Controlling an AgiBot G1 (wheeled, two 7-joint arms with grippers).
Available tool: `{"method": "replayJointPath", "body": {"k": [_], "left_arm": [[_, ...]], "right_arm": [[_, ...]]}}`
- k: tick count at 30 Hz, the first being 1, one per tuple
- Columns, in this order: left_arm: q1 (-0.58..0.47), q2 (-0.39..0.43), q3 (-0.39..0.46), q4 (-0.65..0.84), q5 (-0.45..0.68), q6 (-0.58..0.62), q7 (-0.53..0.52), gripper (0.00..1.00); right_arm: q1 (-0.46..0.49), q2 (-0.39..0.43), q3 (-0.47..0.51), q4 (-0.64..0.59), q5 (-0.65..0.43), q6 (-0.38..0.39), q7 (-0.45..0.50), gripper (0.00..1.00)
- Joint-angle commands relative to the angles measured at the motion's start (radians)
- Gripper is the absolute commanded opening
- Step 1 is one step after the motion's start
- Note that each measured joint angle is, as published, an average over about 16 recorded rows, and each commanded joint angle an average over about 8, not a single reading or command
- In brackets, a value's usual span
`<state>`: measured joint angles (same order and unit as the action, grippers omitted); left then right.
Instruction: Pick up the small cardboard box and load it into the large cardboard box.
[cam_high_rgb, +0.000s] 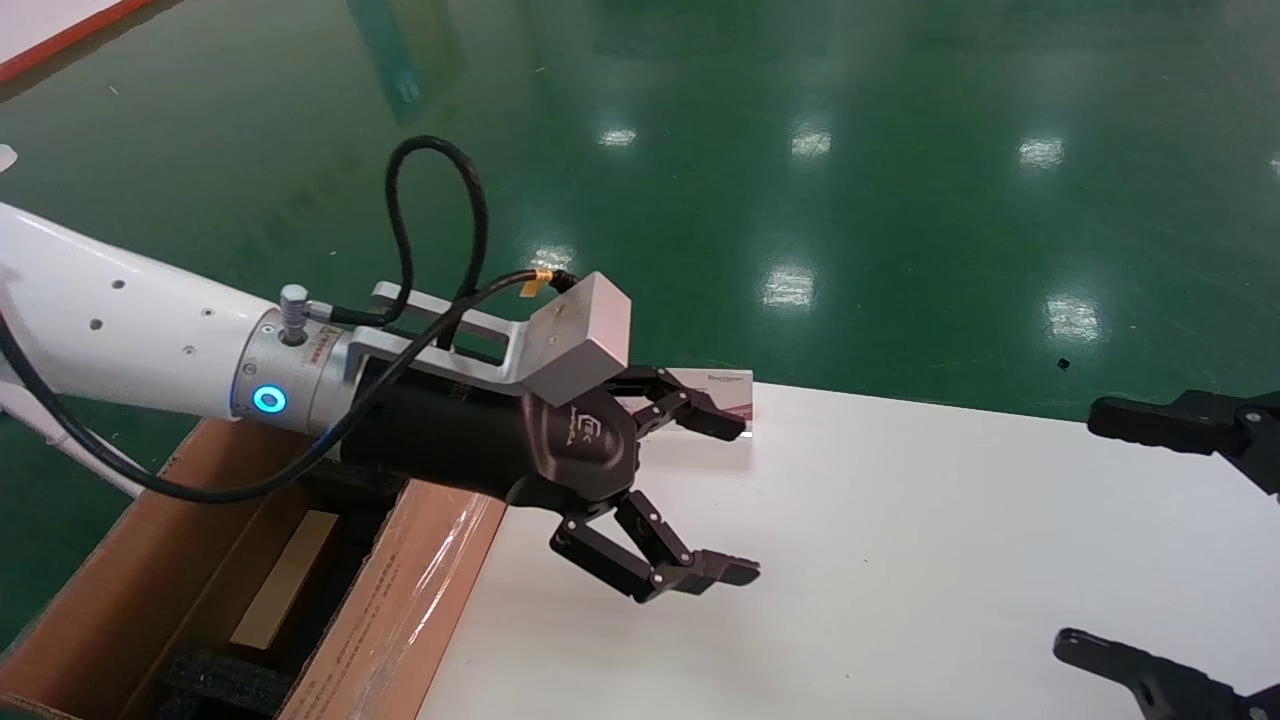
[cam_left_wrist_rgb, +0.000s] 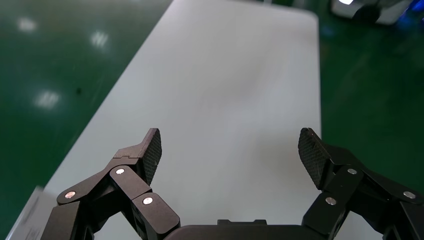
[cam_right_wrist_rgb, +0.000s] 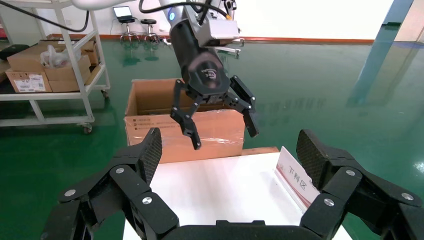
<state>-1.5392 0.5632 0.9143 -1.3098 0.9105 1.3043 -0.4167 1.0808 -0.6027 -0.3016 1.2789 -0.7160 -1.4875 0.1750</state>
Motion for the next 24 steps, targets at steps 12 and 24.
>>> {"method": "replayJointPath", "body": {"k": [12, 24], "left_arm": [[0.309, 0.032, -0.422, 0.017, -0.120, 0.127, 0.152, 1.00], [0.504, 0.051, -0.691, 0.028, -0.193, 0.205, 0.238, 1.00]], "right_arm": [[0.000, 0.000, -0.001, 0.000, 0.000, 0.000, 0.000, 1.00], [0.000, 0.000, -0.001, 0.000, 0.001, 0.001, -0.001, 1.00]]}}
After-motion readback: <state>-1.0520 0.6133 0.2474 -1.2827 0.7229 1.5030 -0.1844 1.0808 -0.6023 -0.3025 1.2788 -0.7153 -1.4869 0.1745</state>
